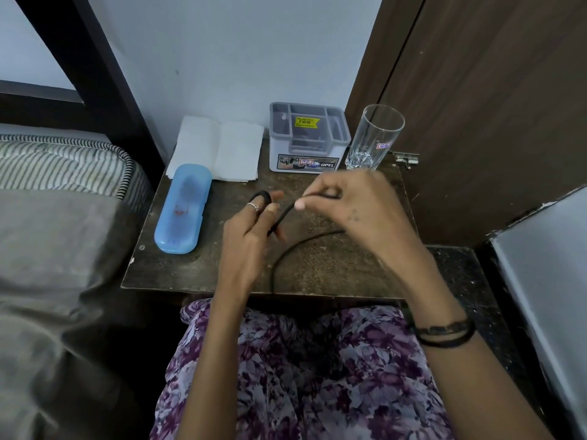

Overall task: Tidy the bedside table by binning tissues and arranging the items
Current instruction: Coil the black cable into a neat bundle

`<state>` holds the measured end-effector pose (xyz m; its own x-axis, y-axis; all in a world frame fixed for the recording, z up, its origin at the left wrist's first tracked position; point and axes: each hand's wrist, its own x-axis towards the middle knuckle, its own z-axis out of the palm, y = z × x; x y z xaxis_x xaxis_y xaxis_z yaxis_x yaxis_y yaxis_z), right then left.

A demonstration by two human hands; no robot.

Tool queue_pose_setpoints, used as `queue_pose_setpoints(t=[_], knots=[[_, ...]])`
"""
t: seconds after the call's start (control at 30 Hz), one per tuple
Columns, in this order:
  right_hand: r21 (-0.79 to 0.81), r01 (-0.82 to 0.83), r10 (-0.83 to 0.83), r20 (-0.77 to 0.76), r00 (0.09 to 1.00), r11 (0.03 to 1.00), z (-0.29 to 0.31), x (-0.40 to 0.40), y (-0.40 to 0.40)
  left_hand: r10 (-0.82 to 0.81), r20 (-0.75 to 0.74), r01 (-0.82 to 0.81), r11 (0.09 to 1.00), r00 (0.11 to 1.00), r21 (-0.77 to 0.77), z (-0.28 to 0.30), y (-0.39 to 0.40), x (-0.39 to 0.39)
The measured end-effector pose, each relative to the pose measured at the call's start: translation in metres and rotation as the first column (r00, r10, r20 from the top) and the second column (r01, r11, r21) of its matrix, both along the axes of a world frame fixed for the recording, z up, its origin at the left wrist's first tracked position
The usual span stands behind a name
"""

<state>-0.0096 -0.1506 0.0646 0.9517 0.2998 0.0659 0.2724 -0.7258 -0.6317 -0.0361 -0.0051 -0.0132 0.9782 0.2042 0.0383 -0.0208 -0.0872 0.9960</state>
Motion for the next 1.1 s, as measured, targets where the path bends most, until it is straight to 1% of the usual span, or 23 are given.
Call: queue_pose_setpoints(t=[0.03, 0.1, 0.13, 0.2, 0.23, 0.3, 0.4, 0.43, 0.47, 0.5, 0.57, 0.63, 0.67, 0.7, 0.73, 0.77, 0.8, 0.83, 0.87, 0.93, 1.03, 1.07, 1.1], knots=[[0.028, 0.029, -0.03, 0.039, 0.999, 0.999, 0.006, 0.005, -0.003, -0.056, -0.013, 0.055, 0.997, 0.998, -0.045, 0.002, 0.002, -0.002], [0.089, 0.075, -0.084, 0.101, 0.991, 0.993, 0.009, 0.013, -0.007, -0.193, -0.013, 0.187, 0.962, 0.981, -0.202, 0.007, 0.004, -0.004], [0.125, 0.081, -0.096, 0.115, 0.989, 0.989, 0.007, 0.015, -0.006, -0.25, 0.01, 0.243, 0.927, 0.968, -0.287, 0.009, 0.005, -0.005], [0.202, 0.074, -0.098, 0.113, 0.989, 0.977, -0.003, 0.016, -0.001, -0.336, 0.091, 0.339, 0.819, 0.937, -0.463, 0.014, 0.003, -0.007], [0.224, 0.068, -0.094, 0.107, 0.99, 0.972, -0.01, 0.015, 0.003, -0.36, 0.127, 0.367, 0.748, 0.924, -0.553, 0.016, 0.001, -0.008], [0.211, 0.071, -0.087, 0.07, 0.994, 0.975, -0.025, 0.011, 0.009, -0.375, 0.169, 0.381, 0.616, 0.912, -0.689, 0.016, -0.002, -0.011], [0.127, 0.059, -0.052, -0.052, 0.997, 0.99, -0.045, -0.002, 0.017, -0.345, 0.219, 0.371, 0.476, 0.913, -0.797, 0.014, -0.008, -0.016], [0.096, 0.045, -0.036, -0.094, 0.995, 0.994, -0.05, -0.007, 0.019, -0.314, 0.227, 0.355, 0.451, 0.922, -0.819, 0.014, -0.009, -0.017], [0.068, 0.028, -0.018, -0.135, 0.991, 0.997, -0.054, -0.012, 0.021, -0.276, 0.212, 0.322, 0.46, 0.937, -0.828, 0.013, -0.011, -0.016], [0.047, 0.006, 0.002, -0.174, 0.985, 0.999, -0.056, -0.017, 0.022, -0.242, 0.179, 0.281, 0.507, 0.954, -0.815, 0.011, -0.011, -0.016], [0.001, -0.027, 0.027, -0.243, 0.97, 1.0, -0.057, -0.025, 0.023, -0.189, 0.086, 0.192, 0.667, 0.978, -0.72, 0.005, -0.014, -0.013], [-0.073, -0.066, 0.044, -0.275, 0.96, 0.995, -0.056, -0.031, 0.021, -0.124, 0.004, 0.103, 0.808, 0.992, -0.58, -0.002, -0.015, -0.011], [-0.11, -0.095, 0.061, -0.283, 0.957, 0.989, -0.055, -0.034, 0.021, -0.075, -0.024, 0.054, 0.867, 0.997, -0.496, -0.005, -0.014, -0.01], [-0.131, -0.125, 0.083, -0.286, 0.955, 0.983, -0.052, -0.038, 0.02, -0.019, -0.026, 0.008, 0.926, 0.999, -0.378, -0.007, -0.012, -0.009], [-0.133, -0.148, 0.105, -0.286, 0.953, 0.98, -0.048, -0.042, 0.02, 0.022, 0.003, -0.021, 0.974, 1.0, -0.226, -0.011, -0.01, -0.008], [-0.124, -0.164, 0.124, -0.278, 0.953, 0.979, -0.043, -0.044, 0.019, 0.028, 0.044, -0.025, 0.998, 0.999, -0.064, -0.013, -0.007, -0.008], [-0.108, -0.167, 0.134, -0.257, 0.957, 0.98, -0.037, -0.043, 0.018, 0.012, 0.067, -0.017, 0.998, 0.998, 0.065, -0.014, -0.005, -0.009], [-0.09, -0.153, 0.13, -0.223, 0.966, 0.984, -0.03, -0.041, 0.015, -0.006, 0.051, 0.0, 0.992, 0.999, 0.125, -0.016, -0.003, -0.008], [-0.063, -0.12, 0.106, -0.184, 0.977, 0.991, -0.024, -0.037, 0.012, -0.014, 0.015, 0.012, 0.994, 1.0, 0.111, -0.015, -0.003, -0.009], [0.004, -0.035, 0.035, -0.092, 0.995, 0.999, -0.014, -0.024, 0.004, -0.048, -0.037, 0.048, 0.999, 0.998, -0.001, -0.008, -0.003, -0.009], [0.037, 0.028, -0.029, 0.028, 0.999, 0.999, -0.005, -0.005, -0.001, -0.194, 0.014, 0.195, 0.974, 0.981, -0.118, 0.004, -0.007, -0.011], [0.068, 0.035, -0.037, 0.037, 0.999, 0.997, -0.006, 0.0, 0.0, -0.228, 0.027, 0.229, 0.957, 0.973, -0.177, 0.006, -0.008, -0.011], [0.137, 0.043, -0.046, 0.023, 0.999, 0.99, -0.009, 0.003, 0.0, -0.247, 0.024, 0.246, 0.939, 0.969, -0.24, 0.007, -0.007, -0.012]])
